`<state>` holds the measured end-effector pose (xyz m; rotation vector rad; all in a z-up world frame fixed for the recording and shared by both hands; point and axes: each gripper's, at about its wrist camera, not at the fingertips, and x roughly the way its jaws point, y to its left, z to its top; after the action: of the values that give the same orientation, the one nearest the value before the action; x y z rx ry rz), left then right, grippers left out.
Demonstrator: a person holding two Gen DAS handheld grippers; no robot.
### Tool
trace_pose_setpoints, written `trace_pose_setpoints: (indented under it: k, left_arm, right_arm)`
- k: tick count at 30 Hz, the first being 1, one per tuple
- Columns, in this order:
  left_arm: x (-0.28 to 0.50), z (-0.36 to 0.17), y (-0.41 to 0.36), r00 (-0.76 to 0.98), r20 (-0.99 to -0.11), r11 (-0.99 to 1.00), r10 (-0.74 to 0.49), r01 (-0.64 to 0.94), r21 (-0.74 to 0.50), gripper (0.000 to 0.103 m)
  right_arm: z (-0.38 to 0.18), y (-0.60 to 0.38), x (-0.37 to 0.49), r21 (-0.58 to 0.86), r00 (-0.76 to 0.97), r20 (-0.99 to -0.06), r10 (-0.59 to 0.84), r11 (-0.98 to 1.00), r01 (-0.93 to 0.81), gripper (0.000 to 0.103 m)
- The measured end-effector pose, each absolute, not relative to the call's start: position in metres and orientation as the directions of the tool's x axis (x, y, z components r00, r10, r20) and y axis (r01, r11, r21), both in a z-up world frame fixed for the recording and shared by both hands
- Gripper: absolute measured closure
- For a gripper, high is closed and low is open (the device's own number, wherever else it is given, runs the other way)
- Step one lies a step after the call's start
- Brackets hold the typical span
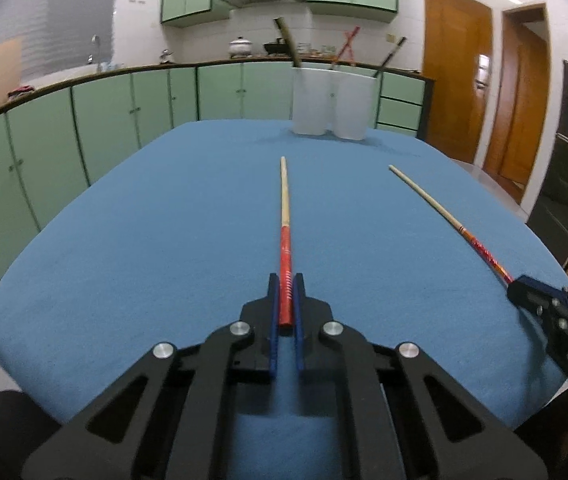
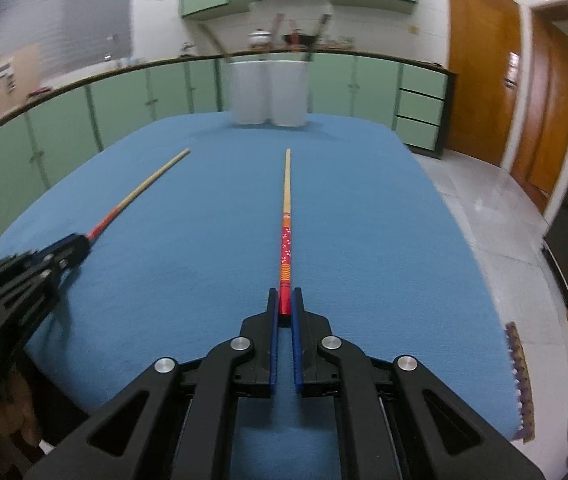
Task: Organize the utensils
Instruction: 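Grasp the last red-patterned chopstick with the left gripper while the right holds its chopstick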
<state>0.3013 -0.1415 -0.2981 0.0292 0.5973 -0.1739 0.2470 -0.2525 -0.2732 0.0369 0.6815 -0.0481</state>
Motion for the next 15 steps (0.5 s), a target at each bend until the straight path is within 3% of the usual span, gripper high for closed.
trace_pose_setpoints:
  k: [9,15]
  left_arm:
    - [0.298,-0.296,-0.133,0.79,-0.586,0.979,-0.177,0.201,-0.026,0.089]
    - [0.306,-0.292,-0.125,0.771,-0.601,0.975,-0.209,0.213,-0.066,0.098]
  right_arm:
    - [-0.273,-0.239,0.237,0.022,0.775,-0.632,-0.001,1.0,0.019,0.096]
    - [-0.269,-0.239,0.238,0.042,0.769,-0.64,0.008,0.999,0.025,0.097]
